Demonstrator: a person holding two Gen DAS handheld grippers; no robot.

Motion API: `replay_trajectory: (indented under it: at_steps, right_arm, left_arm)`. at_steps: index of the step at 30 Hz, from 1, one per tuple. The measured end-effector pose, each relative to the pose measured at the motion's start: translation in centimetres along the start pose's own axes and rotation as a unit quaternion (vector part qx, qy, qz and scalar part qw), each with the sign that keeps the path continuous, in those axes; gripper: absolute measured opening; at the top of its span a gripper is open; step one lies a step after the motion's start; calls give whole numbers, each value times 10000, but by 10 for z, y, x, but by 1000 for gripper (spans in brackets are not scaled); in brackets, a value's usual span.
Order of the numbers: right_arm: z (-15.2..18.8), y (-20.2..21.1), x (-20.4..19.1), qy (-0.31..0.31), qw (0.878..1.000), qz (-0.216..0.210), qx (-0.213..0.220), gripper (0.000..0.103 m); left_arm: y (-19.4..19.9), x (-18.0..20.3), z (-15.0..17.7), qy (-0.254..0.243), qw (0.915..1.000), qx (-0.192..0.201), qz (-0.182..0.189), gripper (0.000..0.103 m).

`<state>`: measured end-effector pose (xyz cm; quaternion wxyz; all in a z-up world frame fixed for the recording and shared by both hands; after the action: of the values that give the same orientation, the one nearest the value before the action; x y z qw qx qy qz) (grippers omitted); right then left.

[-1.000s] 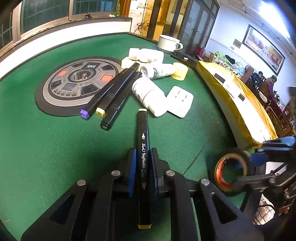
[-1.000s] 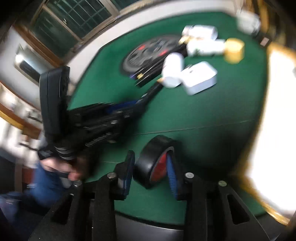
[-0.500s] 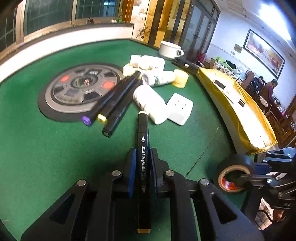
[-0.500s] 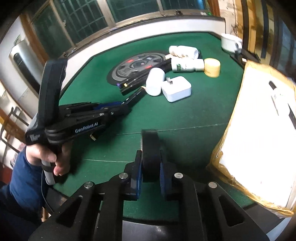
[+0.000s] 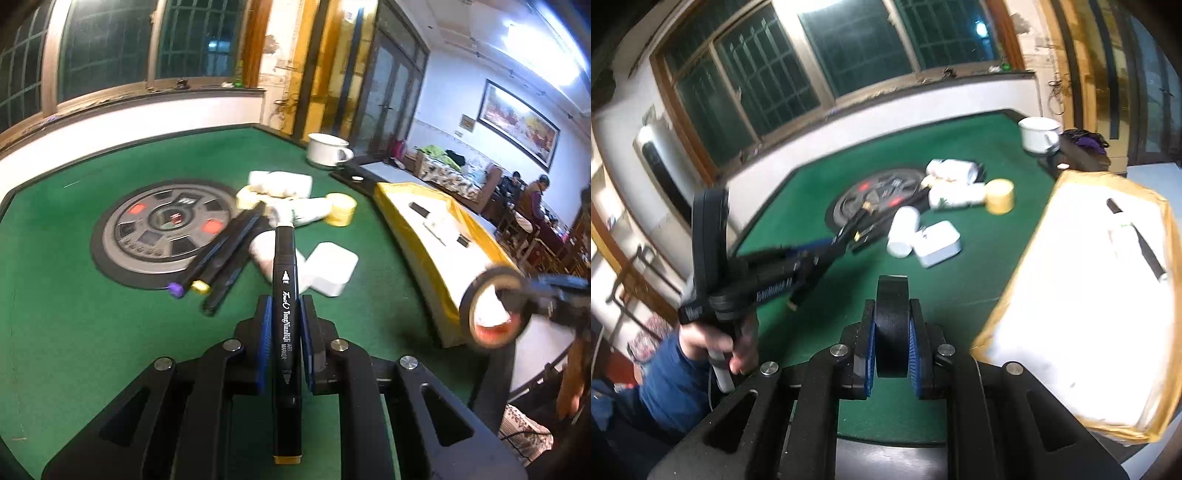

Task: Organize rigid objects
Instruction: 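Carry the marker and tape roll over the white tray with both tools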

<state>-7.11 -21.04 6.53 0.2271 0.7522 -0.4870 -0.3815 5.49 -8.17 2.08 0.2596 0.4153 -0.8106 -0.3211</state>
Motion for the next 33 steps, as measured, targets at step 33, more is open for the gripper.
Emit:
replay_trajectory:
  at_steps: [33]
  right_arm:
    - [-84,71,235,-1637,9823,574,709,14]
  left_arm:
    - [-109,215,-107,-1140,9898,-808,290,12]
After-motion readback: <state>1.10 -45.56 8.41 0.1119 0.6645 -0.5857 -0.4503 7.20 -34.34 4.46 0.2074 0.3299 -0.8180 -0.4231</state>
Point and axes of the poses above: each gripper's, at about its wrist camera, not at the fingertips, and y roughly against the way its jaws point, x to its right, z to its underside, the point moved 9 cm from there along -y, roughly the way its jaws point, and after that the axes turned 8 degrees about -x, right-handed, at the moved point
